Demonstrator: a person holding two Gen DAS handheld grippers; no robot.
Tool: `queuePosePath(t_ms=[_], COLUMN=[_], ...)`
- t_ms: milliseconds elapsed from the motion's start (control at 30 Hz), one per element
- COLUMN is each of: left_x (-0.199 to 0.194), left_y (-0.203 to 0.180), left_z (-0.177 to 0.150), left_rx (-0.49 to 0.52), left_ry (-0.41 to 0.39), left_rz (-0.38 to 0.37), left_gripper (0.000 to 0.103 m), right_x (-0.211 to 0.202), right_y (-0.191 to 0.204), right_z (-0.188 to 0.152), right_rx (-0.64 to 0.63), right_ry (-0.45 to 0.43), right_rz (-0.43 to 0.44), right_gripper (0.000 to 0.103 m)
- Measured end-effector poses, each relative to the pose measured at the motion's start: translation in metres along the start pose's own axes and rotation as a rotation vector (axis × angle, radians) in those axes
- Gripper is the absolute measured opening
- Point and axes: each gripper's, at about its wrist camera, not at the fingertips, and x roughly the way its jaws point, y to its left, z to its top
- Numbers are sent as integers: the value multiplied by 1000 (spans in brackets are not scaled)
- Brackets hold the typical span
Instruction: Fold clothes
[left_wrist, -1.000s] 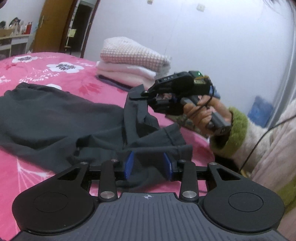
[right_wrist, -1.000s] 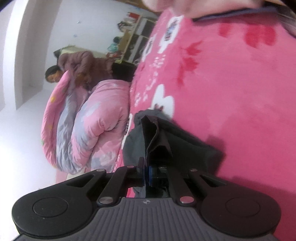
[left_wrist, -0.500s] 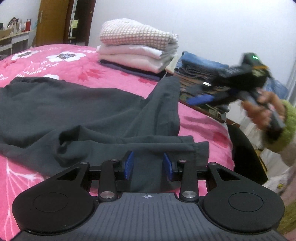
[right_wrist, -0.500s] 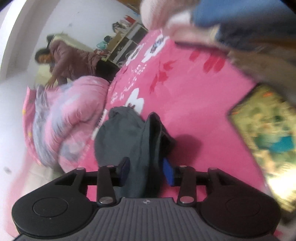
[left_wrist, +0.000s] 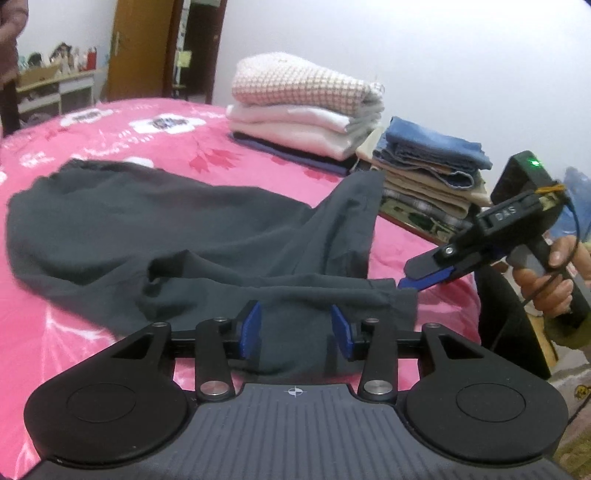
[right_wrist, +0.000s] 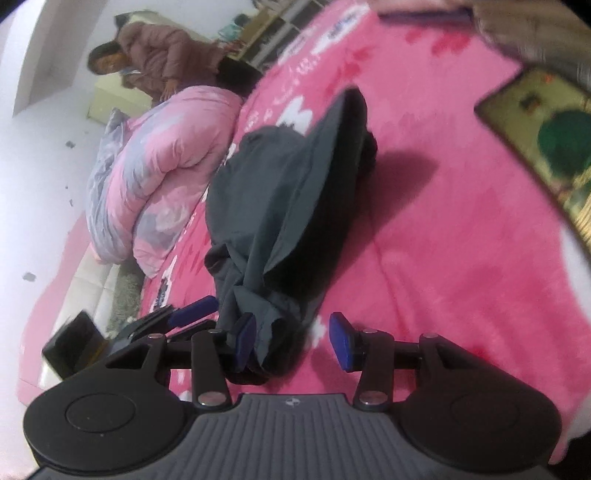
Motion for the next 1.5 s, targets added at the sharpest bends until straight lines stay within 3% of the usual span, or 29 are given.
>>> queuePosePath(t_ms=[100,200,300,400,600,933,1200,1300,1367,1433,1500], left_x=[-16,-22,-9,9,30,42,53,54,54,50,46], left_y=[-14,-37,-60,-74,-79,-75,-78,-80,-80,-78,-74], left_z=[-8,-16,-22,-28,-27,-24,-28,-27,-26,-23,-19], left_rx=[21,119,253,319,365,419,442,437,428,412,394], left_ry=[-22,-3,51,91,74,57,56,48,48,46,44], left_rz=[25,6,1,6,42,64,103,114,103,83,54], left_gripper=[43,43,43,43,49,57,62,59,47,33,27], right_x=[-3,-8,-7,1,17,15,42,44,44,46,46], right_y=[7,6,-3,-9,-9,-9,-1,6,5,1,-5], right_z=[-8,-14,-10,2,16,12,25,22,19,16,12], right_rx=[-61,-82,-46,-12,7,10,-44,-80,-73,-29,20], right_ry=[24,22,4,-25,-32,-13,-9,1,9,30,35], right_rz=[8,0,-12,-10,8,16,-11,-43,-49,-35,-9], right_gripper=[49,49,49,50,65,67,68,59,44,14,8])
